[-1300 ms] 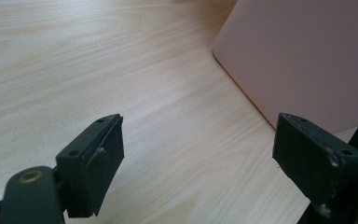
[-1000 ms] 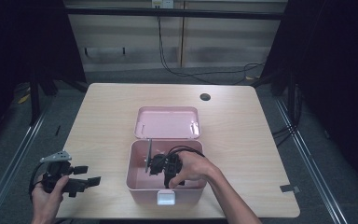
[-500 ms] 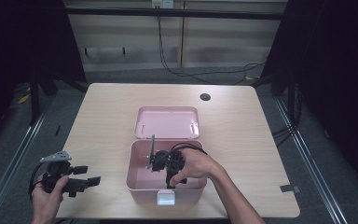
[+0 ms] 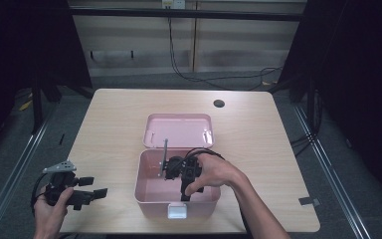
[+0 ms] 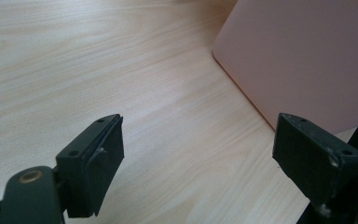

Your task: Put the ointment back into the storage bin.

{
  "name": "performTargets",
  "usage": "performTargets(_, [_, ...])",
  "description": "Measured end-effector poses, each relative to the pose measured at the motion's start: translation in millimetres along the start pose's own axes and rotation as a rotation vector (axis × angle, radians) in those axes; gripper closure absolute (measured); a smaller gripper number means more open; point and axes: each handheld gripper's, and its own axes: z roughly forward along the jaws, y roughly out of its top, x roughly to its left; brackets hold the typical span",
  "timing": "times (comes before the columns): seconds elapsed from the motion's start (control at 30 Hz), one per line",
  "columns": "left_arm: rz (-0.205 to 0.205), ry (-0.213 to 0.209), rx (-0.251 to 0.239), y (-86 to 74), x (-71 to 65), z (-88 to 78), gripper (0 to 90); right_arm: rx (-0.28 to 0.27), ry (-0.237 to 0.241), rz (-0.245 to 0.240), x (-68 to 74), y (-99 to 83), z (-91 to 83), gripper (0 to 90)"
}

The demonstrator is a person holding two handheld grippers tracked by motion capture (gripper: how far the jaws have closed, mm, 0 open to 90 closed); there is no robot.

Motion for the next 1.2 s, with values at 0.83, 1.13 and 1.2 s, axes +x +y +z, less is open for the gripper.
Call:
performTargets(0.83, [0.0,0.001,-0.001,0.1,0.0,-0.5,16.4,-0.057,-0.074,0.008,7.9,-11.7,-41.0,52.6])
performTargets(1.13, [-0.005,0.006,-0.009,0.0,-0.3,-0.9,16.4,-0.083,-0.11,0.04,11.4,-25.2,-58.6,52.6])
performTargets(1.2, [-0.005,0.006,-0.008,0.0,-0.1,-0.9,16.4,-0.092,-0.116,0.041,11.2,-28.3,-60.9,52.6])
